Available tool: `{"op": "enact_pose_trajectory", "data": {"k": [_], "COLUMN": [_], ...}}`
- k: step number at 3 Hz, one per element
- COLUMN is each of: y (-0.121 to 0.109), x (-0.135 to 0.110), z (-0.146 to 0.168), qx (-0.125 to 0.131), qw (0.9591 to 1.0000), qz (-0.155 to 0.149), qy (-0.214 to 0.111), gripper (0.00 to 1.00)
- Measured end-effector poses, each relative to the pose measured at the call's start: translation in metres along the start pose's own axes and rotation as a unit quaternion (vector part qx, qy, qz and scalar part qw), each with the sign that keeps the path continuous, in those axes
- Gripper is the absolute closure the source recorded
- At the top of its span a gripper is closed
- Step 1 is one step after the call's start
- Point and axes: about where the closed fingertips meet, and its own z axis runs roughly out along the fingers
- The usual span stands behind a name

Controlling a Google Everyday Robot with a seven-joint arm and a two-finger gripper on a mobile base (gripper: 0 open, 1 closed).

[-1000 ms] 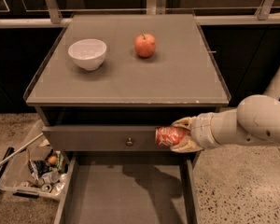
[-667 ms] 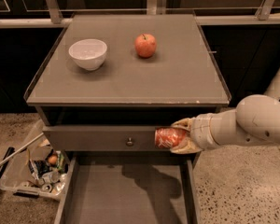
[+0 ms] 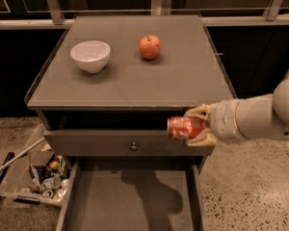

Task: Pick coke can from middle drawer and place on counter

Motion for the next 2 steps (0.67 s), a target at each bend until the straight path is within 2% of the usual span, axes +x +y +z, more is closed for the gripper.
{"op": "enact_pose_trajectory", "data": {"k": [1, 2], "y": [-0.0412, -0.0412], "x": [-0.0049, -0.0049], "z": [-0.0475, -0.0475], "qx": [0.048, 0.048], "qw": [0.9987, 0.9987], "qz": [-0.019, -0.019], "qy": [0.008, 0.008], "gripper": [1.00, 1.00]}}
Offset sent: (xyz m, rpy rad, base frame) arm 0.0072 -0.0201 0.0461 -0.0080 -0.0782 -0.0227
